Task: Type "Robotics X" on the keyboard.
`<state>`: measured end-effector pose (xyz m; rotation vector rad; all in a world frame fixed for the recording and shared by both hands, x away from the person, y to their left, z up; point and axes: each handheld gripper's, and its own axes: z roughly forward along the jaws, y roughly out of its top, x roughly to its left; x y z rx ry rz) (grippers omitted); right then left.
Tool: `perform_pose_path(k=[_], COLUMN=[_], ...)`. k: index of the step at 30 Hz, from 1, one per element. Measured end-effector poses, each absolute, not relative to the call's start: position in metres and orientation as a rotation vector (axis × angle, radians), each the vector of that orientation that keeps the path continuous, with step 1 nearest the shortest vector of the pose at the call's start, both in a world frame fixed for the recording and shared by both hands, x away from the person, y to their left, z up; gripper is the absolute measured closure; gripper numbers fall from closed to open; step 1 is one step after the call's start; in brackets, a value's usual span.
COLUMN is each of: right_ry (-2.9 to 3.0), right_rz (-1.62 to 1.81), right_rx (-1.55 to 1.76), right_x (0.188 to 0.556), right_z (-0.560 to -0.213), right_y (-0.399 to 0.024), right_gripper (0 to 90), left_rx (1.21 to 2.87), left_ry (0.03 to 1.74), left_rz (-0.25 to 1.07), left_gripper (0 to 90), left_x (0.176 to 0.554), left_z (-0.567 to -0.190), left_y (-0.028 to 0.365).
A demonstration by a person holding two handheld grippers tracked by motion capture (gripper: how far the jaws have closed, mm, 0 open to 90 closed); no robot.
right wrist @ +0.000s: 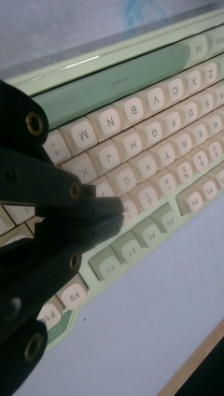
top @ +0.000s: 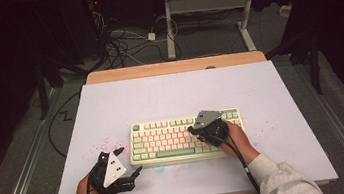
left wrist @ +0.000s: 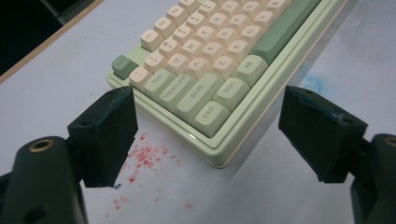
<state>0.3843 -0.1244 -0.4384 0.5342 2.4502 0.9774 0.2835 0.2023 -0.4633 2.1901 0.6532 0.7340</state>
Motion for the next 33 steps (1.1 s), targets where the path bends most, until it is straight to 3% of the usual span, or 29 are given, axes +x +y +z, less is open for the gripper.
perform_pose_path(k=[10,18,19,21,23,33], right_ry=[2.411,2.375,2.367,2.358,2.345,2.276], right_rz=[1.048,1.082,1.096,1.101,1.107,1.161], right_rx=[0.549,0.539,0.540,0.540,0.527,0.517], right_x=[0.378,0.372,0.370,0.369,0.366,0.353], right_z=[-0.431,-0.427,-0.427,-0.427,-0.427,-0.421], right_y=[-0.131,-0.135,-0.136,-0.136,-0.136,-0.148], right_gripper=[82.3,66.1,55.9,53.8,41.8,29.7], left_rx=[2.207,2.209,2.210,2.210,2.208,2.208], left_ry=[0.647,0.649,0.650,0.651,0.651,0.651], left_rz=[0.741,0.739,0.737,0.737,0.736,0.736], left_gripper=[19.0,19.0,19.0,19.0,19.0,18.9], left_x=[0.284,0.284,0.284,0.284,0.284,0.284], left_z=[-0.465,-0.465,-0.465,-0.465,-0.465,-0.465], left_y=[0.201,0.201,0.201,0.200,0.200,0.201])
